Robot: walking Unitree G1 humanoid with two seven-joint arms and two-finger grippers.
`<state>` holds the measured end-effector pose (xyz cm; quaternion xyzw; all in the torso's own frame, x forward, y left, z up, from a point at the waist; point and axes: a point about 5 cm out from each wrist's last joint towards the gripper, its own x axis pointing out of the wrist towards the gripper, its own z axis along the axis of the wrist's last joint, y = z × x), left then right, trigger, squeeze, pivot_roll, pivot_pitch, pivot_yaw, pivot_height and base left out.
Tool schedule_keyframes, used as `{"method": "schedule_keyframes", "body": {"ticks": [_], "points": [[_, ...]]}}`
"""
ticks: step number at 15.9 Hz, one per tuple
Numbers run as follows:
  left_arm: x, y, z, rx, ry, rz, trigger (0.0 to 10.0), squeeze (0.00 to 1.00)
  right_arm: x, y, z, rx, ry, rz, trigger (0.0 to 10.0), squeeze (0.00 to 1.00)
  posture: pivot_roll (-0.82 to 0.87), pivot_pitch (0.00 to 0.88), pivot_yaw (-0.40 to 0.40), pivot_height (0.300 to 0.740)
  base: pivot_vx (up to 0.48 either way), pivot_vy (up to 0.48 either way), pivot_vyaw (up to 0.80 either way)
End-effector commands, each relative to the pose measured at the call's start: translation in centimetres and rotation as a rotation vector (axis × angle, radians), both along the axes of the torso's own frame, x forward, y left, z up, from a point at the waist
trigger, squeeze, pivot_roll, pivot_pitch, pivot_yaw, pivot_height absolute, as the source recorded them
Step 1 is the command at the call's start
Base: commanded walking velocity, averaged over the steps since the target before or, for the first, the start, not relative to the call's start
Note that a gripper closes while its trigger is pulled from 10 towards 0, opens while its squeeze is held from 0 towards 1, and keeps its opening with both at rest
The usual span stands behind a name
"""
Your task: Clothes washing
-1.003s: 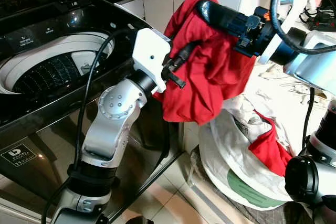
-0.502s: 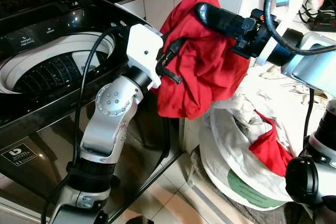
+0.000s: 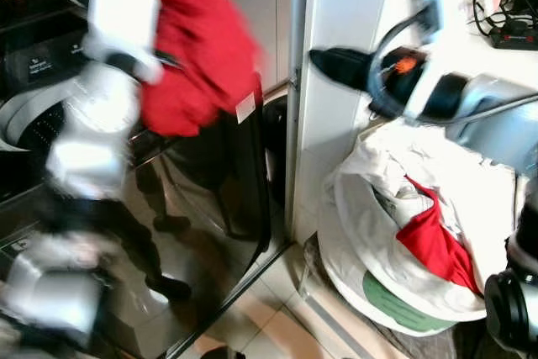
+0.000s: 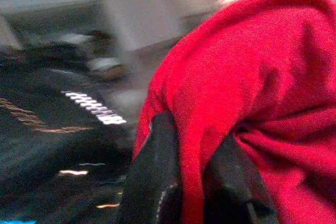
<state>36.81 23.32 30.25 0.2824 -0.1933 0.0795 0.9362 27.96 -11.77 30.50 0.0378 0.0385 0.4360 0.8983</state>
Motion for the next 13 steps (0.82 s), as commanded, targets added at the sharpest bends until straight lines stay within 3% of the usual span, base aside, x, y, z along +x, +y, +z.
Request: {"method": "schedule_keyframes", "body": {"ticks": [1,3,4,5,6,7,8,9,13], "points": [[0.3,2.0,1.4,0.065,-0.047,0.12,0.0,0.0,-0.2,0.7,-0.2,-0.036,-0.036,0.01,10.0,0.0,-0.07,0.0,0.071,0.74,0.0,0.0,0.0],[1.6,3.5,0.3,0.059,0.064,0.166,0.0,0.0,0.5,1.6,-1.0,-0.09,-0.039,-0.036,10.0,0.0,-0.07,0.0,0.07,0.74,0.0,0.0,0.0],[2.4,3.9,-1.2,0.047,0.166,0.164,0.0,0.0,0.9,2.3,-1.5,-0.121,-0.037,-0.057,10.0,0.0,-0.07,0.0,0.068,0.74,0.0,0.0,0.0],[2.8,3.8,-2.5,0.059,0.249,0.159,2.4,0.0,0.9,2.8,-1.6,-0.116,-0.03,-0.052,10.0,0.0,-0.08,0.0,0.067,0.74,0.0,0.0,0.0],[3.0,4.0,-3.4,0.036,0.304,0.16,10.0,0.0,0.8,3.2,-1.6,-0.115,-0.03,-0.046,10.0,0.0,-0.08,0.0,0.068,0.74,0.0,0.0,0.0],[3.2,4.1,-4.9,0.041,0.391,0.175,10.0,0.0,0.7,3.8,-1.6,-0.115,-0.036,-0.035,10.0,0.0,-0.09,0.0,0.073,0.74,0.0,0.0,0.0],[3.3,4.2,-5.1,0.029,0.405,0.175,10.0,0.14,0.6,4.0,-1.7,-0.121,-0.044,-0.031,10.0,0.0,-0.1,0.0,0.079,0.74,0.0,0.0,0.0],[3.5,4.0,-5.1,0.007,0.417,0.15,10.0,1.0,0.4,4.1,-1.9,-0.129,-0.045,-0.028,10.0,0.0,-0.1,0.0,0.086,0.74,0.0,0.0,0.0],[3.7,3.9,-5.1,0.007,0.47,0.133,10.0,1.0,0.2,3.9,-2.3,-0.14,-0.023,-0.029,10.0,0.0,-0.1,0.0,0.088,0.74,0.0,0.0,0.0]]}}
